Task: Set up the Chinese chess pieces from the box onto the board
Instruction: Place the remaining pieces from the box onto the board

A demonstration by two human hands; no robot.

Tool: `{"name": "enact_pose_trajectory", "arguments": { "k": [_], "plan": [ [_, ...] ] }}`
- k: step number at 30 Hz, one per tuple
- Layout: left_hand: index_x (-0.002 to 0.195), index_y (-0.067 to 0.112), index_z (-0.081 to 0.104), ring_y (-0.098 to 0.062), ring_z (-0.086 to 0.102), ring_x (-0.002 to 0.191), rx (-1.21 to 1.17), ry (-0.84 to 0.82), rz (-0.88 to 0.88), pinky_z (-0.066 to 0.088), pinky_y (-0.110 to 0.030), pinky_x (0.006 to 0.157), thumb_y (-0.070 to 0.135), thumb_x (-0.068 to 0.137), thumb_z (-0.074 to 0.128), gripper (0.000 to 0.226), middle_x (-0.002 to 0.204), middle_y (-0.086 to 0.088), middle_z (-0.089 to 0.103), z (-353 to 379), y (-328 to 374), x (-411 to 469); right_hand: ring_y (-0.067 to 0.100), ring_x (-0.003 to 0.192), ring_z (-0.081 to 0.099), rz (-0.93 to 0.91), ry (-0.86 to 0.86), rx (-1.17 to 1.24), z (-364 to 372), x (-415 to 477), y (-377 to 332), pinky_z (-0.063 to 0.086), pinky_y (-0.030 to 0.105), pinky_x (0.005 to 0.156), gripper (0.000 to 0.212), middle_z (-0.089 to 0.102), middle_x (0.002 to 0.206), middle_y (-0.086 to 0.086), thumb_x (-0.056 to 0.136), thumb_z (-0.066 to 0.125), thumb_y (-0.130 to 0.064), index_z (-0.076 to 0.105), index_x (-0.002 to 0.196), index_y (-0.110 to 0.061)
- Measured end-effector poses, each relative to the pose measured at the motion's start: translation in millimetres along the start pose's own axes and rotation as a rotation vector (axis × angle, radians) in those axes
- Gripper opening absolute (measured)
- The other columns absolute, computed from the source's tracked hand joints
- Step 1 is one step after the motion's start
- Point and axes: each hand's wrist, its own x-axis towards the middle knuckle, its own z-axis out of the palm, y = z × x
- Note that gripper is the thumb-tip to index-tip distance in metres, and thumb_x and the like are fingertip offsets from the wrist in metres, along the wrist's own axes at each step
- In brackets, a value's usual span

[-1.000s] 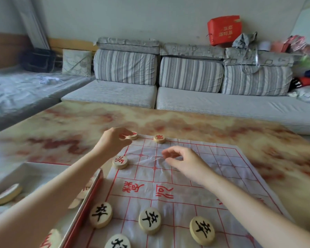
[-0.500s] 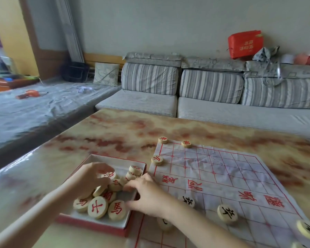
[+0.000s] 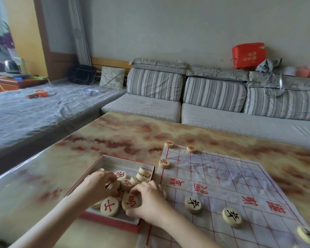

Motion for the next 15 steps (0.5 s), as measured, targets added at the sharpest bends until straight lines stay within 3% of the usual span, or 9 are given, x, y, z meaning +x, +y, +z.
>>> {"name": "enact_pose_trajectory", "arguments": {
  "k": [3,6,9,12,15],
  "plan": [
    [0.094,0.029,0.066,-0.01,0.06,0.083,-0.061,0.005,-0.005,0.049,-0.023,0.076,0.038,0.072,0.068,0.024,0.087,0.011,0.065,-1,0,1,0.017,0.117,0.036,-0.018,0.065,0.145,-3,-3,6,0.032,0.029,0.1,0.054,0.05,0.123,-0.006,0.071,0.072,-0.037,0.056,0.12,-0.024],
    [0.099,0.033,0.06,-0.004,0.065,0.078,-0.393,0.102,-0.061,0.052,-0.02,0.073,0.025,0.081,0.065,0.021,0.086,0.011,0.066,-8,8,-2,0.012,0.115,0.039,-0.053,0.106,0.205,-14,-10,12,0.034,0.022,0.098,0.05,0.05,0.116,-0.01,0.073,0.072,-0.035,0.056,0.12,-0.025],
    [0.098,0.035,0.058,-0.016,0.067,0.082,-0.698,0.068,-0.104,0.053,-0.025,0.071,0.006,0.087,0.056,0.031,0.091,-0.003,0.068,-18,13,-4,0.007,0.115,0.04,-0.056,0.128,0.271,-26,-18,20,0.034,0.019,0.095,0.047,0.05,0.116,-0.014,0.074,0.073,-0.037,0.055,0.117,-0.029],
    [0.094,0.032,0.062,-0.015,0.066,0.08,-0.852,0.023,-0.119,0.056,-0.019,0.064,-0.002,0.087,0.052,0.036,0.094,-0.011,0.068,-22,17,-6,0.005,0.114,0.045,-0.05,0.129,0.318,-32,-24,27,0.035,0.014,0.092,0.046,0.052,0.119,-0.012,0.073,0.074,-0.036,0.056,0.116,-0.031],
    [0.1,0.023,0.066,-0.023,0.069,0.085,-1.013,-0.033,-0.172,0.058,-0.026,0.075,0.001,0.083,0.06,0.028,0.097,-0.012,0.071,-21,23,-7,0.004,0.11,0.05,-0.048,0.137,0.337,-35,-28,31,0.038,0.014,0.092,0.044,0.054,0.118,-0.011,0.073,0.075,-0.033,0.056,0.113,-0.032]
  ]
}}
